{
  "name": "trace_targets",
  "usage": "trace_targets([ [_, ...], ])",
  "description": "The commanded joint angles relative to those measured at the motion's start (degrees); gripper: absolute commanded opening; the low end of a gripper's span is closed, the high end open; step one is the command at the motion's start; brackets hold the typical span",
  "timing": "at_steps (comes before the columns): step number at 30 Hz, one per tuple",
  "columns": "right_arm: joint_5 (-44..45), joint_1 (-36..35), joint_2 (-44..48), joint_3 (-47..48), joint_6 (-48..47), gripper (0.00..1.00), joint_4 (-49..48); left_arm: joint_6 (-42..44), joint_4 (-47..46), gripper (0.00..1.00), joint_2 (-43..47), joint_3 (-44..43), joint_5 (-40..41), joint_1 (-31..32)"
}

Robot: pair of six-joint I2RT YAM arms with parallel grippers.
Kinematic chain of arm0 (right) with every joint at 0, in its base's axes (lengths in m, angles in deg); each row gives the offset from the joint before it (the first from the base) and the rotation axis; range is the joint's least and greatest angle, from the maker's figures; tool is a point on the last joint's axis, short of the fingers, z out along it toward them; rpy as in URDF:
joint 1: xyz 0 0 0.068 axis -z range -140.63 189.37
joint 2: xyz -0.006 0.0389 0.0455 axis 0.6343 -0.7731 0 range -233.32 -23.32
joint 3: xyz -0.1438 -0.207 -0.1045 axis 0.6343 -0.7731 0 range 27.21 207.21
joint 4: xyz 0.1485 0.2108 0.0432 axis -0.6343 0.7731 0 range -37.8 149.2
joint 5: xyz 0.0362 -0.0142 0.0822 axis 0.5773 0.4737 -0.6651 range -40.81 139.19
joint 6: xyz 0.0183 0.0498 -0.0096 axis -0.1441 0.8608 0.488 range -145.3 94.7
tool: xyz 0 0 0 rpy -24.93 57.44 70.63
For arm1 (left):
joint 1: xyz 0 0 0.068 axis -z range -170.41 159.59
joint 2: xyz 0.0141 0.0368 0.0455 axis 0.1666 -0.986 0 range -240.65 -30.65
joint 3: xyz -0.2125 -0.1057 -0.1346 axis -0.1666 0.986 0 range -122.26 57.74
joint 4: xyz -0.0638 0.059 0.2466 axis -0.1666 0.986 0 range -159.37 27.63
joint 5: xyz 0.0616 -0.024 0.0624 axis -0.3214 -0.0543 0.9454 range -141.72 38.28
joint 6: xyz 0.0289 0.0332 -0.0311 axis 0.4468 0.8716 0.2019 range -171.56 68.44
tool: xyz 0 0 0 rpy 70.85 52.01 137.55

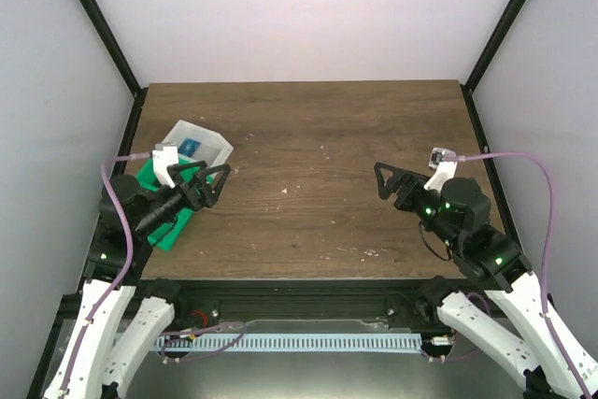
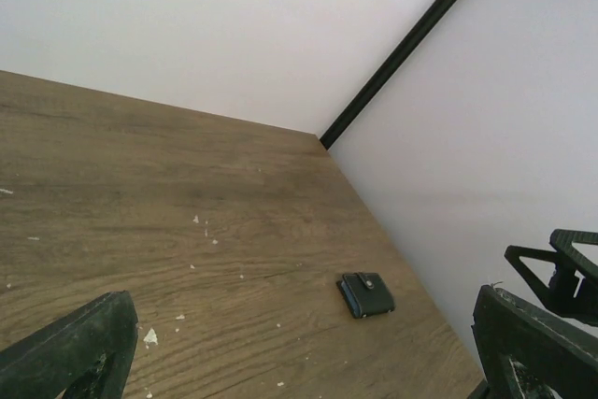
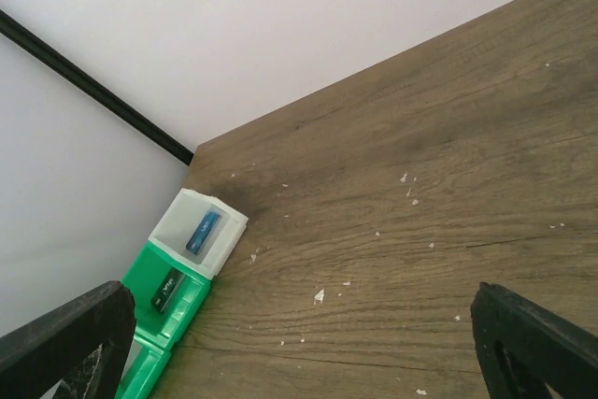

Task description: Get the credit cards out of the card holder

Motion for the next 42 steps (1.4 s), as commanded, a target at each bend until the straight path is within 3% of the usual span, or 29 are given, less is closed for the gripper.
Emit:
trace_targets([
  [1,1.3,-0.7,0.6,-0.3,0.3,1.00,0.1,1.1,-0.6,1.00,0.0,-0.8,-0.5,-0.4],
  [13,4.0,-0.7,0.5,-3.0,-1.2,1.00,0.0,1.2,0.8,1.00,-0.6,0.5,4.0,-0.4],
  [21,11.7,-0.3,-14.5,-3.5,-1.7,1.00,1.2,2.1,-0.4,1.00,-2.1,4.0,1.8,-0.4],
  [26,10.5,5.1,-22.3,-4.4,-6.8,0.98,-3.7,2.1,-3.6,0.99,-2.0,7.1,-0.8,-0.4],
  [31,5.5,16.1,-28.4,-7.3,-11.6,0.74,-8.2,3.3,-4.5,0.98,-1.2,9.3,0.1,-0.4],
  [35,2.7,24.9,-34.1,-8.5,-13.7,0.48,-11.3,3.6,-4.7,0.98,-0.8,9.5,0.5,-0.4],
  [42,-4.7,37.8,-46.3,-7.1,-11.4,0.32,-15.7,3.3,-5.4,0.98,0.4,10.0,0.6,-0.4],
])
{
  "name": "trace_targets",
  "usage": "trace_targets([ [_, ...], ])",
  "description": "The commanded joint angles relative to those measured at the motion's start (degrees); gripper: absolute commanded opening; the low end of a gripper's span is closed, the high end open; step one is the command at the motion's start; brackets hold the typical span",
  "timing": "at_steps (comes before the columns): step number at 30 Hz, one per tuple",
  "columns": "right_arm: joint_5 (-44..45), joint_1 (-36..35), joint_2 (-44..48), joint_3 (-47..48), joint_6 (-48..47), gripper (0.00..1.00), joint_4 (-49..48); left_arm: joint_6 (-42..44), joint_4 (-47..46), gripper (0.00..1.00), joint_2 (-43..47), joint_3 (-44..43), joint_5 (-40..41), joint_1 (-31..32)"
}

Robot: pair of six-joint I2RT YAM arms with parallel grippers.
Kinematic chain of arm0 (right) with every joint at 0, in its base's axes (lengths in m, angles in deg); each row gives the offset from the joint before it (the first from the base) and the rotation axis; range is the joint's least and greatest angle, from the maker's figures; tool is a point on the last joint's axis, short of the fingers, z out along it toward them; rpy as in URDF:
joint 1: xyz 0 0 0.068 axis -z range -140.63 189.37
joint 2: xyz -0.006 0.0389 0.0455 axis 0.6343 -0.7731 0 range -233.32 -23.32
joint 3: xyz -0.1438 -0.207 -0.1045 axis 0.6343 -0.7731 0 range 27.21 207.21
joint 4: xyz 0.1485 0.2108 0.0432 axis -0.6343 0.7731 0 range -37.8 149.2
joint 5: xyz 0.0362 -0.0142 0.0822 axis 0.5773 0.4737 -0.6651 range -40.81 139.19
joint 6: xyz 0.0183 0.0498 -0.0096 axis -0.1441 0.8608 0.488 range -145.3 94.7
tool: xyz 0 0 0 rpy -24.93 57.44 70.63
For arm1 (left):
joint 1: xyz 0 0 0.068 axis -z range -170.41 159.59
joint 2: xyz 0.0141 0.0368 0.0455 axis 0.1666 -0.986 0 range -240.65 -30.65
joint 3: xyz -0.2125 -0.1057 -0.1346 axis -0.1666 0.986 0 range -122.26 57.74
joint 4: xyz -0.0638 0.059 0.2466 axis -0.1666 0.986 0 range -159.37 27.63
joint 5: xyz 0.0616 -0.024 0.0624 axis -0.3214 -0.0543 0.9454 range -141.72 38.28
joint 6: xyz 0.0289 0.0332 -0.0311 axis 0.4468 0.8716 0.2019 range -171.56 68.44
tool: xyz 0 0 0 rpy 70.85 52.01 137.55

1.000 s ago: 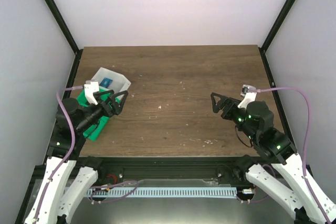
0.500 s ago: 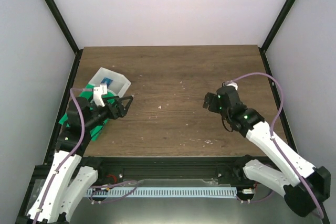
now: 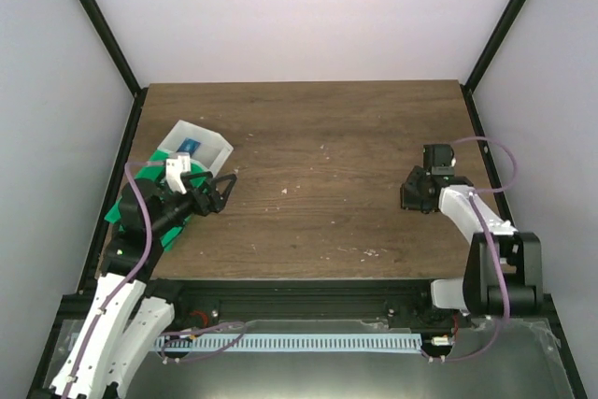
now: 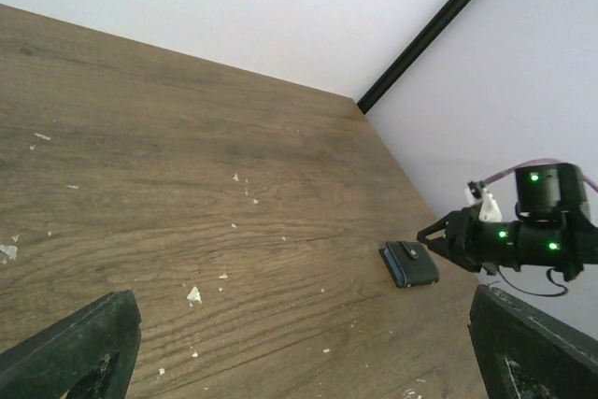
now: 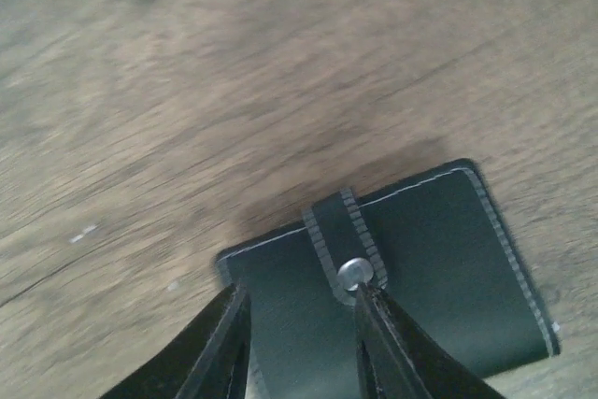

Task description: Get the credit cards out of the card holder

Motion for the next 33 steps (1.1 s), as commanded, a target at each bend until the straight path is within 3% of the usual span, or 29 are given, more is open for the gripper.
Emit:
trace_targets([
  [1,-5.4,7.8,-5.4,1.9,1.0,0.32,-3.7,0.8,-1.7,0.98,0.9,0.6,-0.6,-0.3],
  [6,-9.7,15.3,-8.8,1.6,2.4,0.33,-6.9,0.9,-2.3,0.98,1.4,0.9,-0.7,-0.3],
  [16,-13.4,15.9,-13.6,0.5,0.9,0.33,-10.5,0.2,-1.4,0.98,1.1,0.7,1.7,-0.2],
  [21,-19.7,15.8,-15.0,-0.2,0.1,0.34,-10.9,0.3,-1.8,0.97,0.4,1.1,1.1,-0.2],
  [28,-21.6,11.0,-11.7,-1.9,1.0,0.35,-10.4,0.3,-1.0,0.95,-1.7,0.7,1.8,-0.3],
  [33,-20.6,3.8,-10.9,-3.8,1.8,0.35,-10.1,0.4,-0.8,0.94,-2.4,0.6,1.1,-0.2],
])
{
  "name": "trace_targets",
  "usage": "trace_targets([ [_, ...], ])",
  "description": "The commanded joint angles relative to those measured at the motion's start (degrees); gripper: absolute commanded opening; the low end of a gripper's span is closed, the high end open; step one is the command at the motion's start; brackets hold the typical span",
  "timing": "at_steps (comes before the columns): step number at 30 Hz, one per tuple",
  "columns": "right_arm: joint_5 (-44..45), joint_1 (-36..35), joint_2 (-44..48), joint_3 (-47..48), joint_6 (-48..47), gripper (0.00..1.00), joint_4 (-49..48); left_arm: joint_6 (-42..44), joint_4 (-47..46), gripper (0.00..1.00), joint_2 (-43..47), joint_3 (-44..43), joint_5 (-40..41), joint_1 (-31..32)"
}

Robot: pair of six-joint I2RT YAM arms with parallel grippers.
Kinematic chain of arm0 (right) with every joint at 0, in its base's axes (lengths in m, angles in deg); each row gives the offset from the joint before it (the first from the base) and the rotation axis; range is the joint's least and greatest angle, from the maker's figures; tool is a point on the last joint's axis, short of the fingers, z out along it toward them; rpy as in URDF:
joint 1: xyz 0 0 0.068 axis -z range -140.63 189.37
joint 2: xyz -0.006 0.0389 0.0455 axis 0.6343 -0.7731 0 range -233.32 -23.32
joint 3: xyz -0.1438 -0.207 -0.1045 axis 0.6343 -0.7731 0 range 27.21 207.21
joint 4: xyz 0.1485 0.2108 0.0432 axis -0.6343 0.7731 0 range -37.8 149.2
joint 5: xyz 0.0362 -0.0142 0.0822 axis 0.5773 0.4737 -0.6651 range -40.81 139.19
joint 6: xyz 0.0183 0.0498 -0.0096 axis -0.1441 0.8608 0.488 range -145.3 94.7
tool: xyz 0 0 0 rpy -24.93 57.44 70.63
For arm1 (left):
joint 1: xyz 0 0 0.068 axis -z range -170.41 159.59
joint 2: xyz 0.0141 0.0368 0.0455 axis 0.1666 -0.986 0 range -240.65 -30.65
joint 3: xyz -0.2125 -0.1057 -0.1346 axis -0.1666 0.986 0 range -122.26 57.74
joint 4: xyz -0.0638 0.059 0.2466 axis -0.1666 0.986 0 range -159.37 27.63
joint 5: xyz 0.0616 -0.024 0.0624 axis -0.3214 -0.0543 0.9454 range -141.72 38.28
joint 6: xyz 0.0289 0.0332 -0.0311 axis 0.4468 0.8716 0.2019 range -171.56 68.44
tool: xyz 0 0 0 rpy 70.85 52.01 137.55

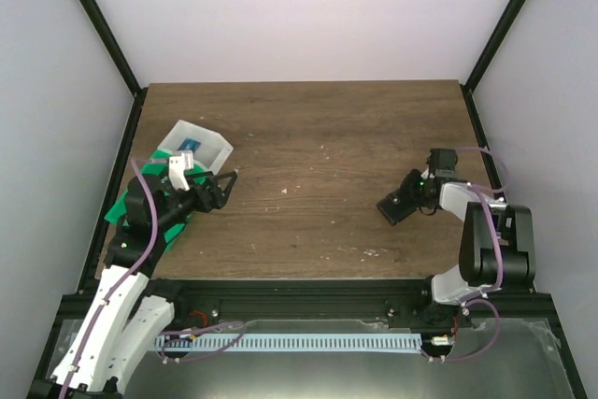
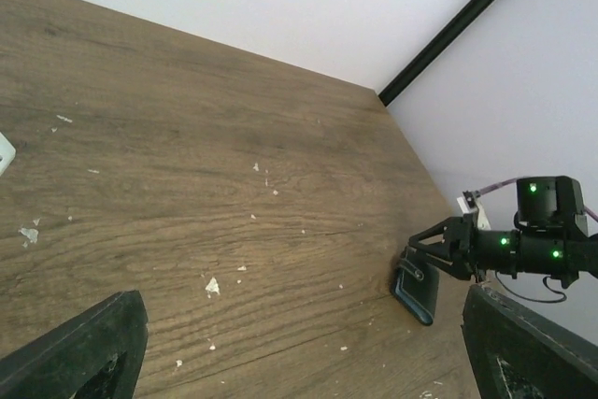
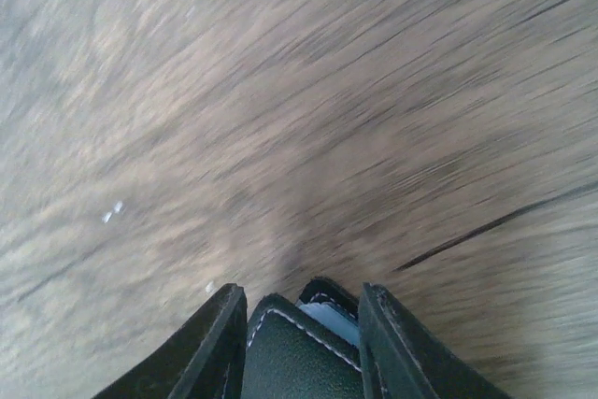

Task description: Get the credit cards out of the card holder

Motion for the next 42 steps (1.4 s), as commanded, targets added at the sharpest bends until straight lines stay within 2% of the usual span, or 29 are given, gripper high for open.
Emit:
trace_targets([
  [1,-1.0,-6.5,1.4,-2.0,1.3,0.35,0.9,0.3,-0.1,0.93,0.0,0.2,-0.7,-0.2],
  [7,-1.3,-18.2,5.1,-3.1,3.6,0.35,1.5,0.3,-0.2,0.92,-0.4,0.3,-0.7,-0.2],
  [10,-0.8,-20.7,7.8,-2.3,3.7,0.35,3.7,0.3,0.1,0.91,-1.1,0.2,-1.2,-0.2],
  [15,6.2,-20.7,14.0,-1.0,1.9,0.35,9.4,1.0,0.7,0.89,-2.8,-0.3,-4.0,-0.2],
  [18,12.1,-19.8,14.2,-1.0,0.7,0.35,12.9,1.0,0.7,0.88,-3.1,-0.3,-4.2,-0.2],
  [23,7.5,-17.6,8.6,-0.4,0.5,0.35,14.3,0.7,0.1,0.88,-2.8,0.1,-4.2,-0.2],
  [26,9.8,-17.5,7.2,-1.3,2.2,0.44,14.1,0.9,0.3,0.88,-2.8,0.0,-4.3,-0.2],
  [33,13.3,-17.4,8.4,-3.9,6.1,0.46,13.6,0.9,-0.2,0.88,-3.2,0.1,-5.0,-0.2],
  [35,12.6,-17.4,9.3,-4.6,7.7,0.49,13.8,1.0,-0.2,0.88,-3.3,0.1,-5.2,-0.2],
  [38,10.2,-17.4,12.9,-5.2,10.0,0.59,14.2,1.0,-0.4,0.88,-3.1,0.2,-5.3,-0.2],
  [42,11.1,-17.3,16.7,-5.5,11.0,0.61,15.5,1.1,-0.3,0.88,-2.9,0.1,-5.3,-0.2],
])
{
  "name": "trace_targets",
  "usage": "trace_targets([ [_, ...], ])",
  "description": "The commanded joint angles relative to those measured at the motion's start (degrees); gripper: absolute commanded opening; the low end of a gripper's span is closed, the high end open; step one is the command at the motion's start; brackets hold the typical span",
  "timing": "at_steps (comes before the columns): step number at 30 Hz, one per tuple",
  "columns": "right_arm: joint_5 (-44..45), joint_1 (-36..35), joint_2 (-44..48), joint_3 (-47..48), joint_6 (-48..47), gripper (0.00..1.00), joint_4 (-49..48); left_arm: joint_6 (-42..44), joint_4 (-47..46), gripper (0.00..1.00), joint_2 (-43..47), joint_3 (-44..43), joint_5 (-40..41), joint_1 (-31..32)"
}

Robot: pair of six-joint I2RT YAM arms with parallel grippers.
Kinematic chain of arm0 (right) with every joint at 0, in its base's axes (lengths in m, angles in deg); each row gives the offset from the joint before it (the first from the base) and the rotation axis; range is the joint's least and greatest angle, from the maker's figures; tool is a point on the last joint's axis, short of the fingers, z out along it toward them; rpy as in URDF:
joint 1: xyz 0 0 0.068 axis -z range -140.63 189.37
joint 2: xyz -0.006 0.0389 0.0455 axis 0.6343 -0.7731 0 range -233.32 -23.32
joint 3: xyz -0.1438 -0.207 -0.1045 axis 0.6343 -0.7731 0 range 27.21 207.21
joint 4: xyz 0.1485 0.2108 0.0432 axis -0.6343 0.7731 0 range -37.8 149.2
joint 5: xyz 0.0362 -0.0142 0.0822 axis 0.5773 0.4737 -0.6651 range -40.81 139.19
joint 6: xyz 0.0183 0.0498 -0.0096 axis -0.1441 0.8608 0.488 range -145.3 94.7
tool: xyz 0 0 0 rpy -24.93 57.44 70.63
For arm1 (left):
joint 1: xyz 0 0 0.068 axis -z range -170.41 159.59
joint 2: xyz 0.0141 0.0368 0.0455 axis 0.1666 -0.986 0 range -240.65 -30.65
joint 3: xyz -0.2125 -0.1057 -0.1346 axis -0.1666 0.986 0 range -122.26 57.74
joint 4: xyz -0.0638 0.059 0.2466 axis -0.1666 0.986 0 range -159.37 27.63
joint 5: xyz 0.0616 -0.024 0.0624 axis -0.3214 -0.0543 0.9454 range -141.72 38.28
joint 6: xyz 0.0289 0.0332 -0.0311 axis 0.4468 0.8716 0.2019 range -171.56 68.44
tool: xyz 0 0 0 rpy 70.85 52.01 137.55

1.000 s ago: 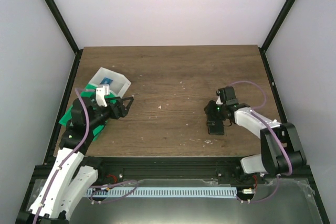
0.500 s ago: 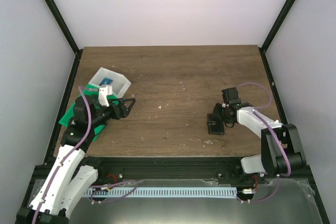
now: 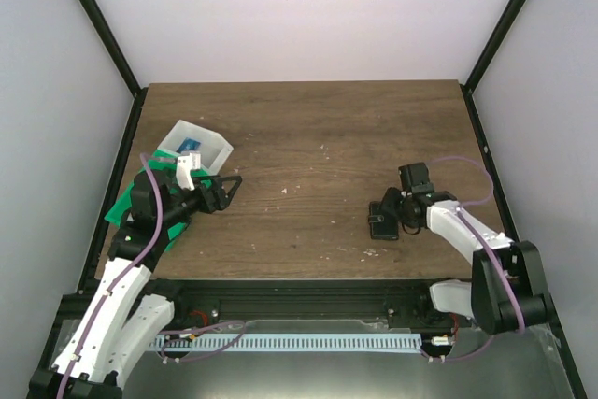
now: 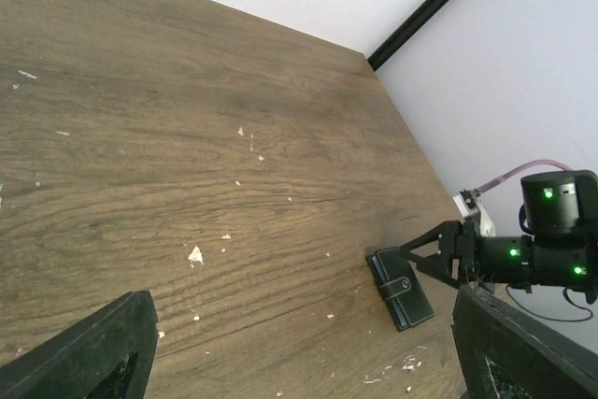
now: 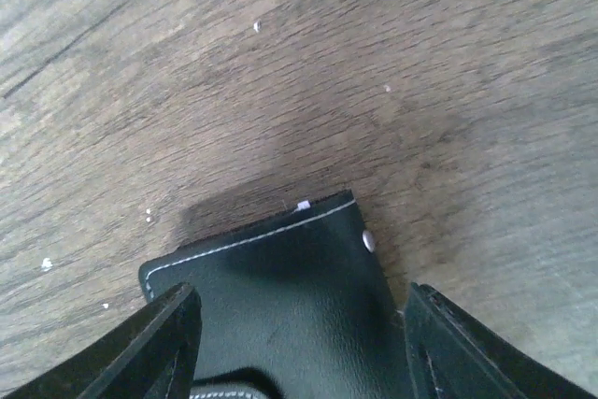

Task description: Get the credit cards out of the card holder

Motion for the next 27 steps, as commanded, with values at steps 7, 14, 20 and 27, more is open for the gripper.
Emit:
trace_targets([
  [7,-4.5,4.1,3.6,-3.0,0.9,0.62,0.1,0.7,-1.2,0.88,0.9,0.2,-1.0,-0.2],
  [14,-10.0,4.1,3.4,-5.3,1.0,0.62,-2.3,0.7,-0.6,0.87,0.3,0.0,-0.6,-0.2],
  [20,-16.6,3.9,4.3,-8.5,0.5,0.61,-5.3,0.7,-0.3,0.80,-0.5,0.1,-1.6,0.0],
  [27,-22.4,-2.6,7.5,-9.4,1.7,0.58,-7.9,-0.4,-0.3,0.71,-3.4,-0.1,-4.0,2.5],
])
